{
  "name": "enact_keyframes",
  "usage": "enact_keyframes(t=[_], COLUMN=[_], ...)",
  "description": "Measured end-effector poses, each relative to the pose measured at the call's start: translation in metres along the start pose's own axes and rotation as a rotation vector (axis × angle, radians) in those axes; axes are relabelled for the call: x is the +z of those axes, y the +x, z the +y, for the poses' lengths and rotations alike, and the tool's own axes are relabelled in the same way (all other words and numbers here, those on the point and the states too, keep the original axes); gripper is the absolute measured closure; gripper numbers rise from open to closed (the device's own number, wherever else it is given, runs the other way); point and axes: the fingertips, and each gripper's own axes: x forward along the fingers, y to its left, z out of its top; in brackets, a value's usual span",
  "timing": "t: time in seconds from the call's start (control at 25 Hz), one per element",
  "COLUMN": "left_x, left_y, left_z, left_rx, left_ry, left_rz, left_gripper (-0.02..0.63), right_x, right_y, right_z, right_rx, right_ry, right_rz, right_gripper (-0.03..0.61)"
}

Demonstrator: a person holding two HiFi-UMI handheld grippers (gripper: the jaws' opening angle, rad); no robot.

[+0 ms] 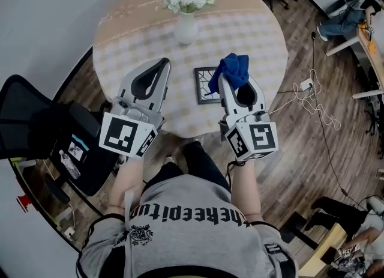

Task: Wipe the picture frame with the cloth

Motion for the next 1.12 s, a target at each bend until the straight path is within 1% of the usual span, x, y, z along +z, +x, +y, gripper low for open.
enact_keyframes(t=[0.2, 0.56, 0.92, 1.12], left_x=[-0.008, -0.029, -0.059, -0.074], left_y=[0.015, 0.036, 0.045, 0.047], left_z=[0.008, 0.019, 0.025, 0.026], left_rx=[0.048, 0.119, 0.165, 0.187], left_ry=[0.004, -0.003, -0.029, -0.051], left_rz=[0.018, 0.068, 0.129, 0.163], left_gripper=[0.597, 0.597, 0.597, 0.597], right_x=[-0.01, -0.042, -0.098, -0.131], right_y=[0.026, 0.062, 0.08, 0.083], right_z=[-0.011, -0.028, -0.036, -0.04], right_rx=[0.06, 0.131, 0.176, 0.189], right_ry=[0.007, 0.05, 0.076, 0.113], right_rz=[0.031, 0.118, 0.252, 0.335], right_gripper=[0.428, 0.428, 0.428, 0.428])
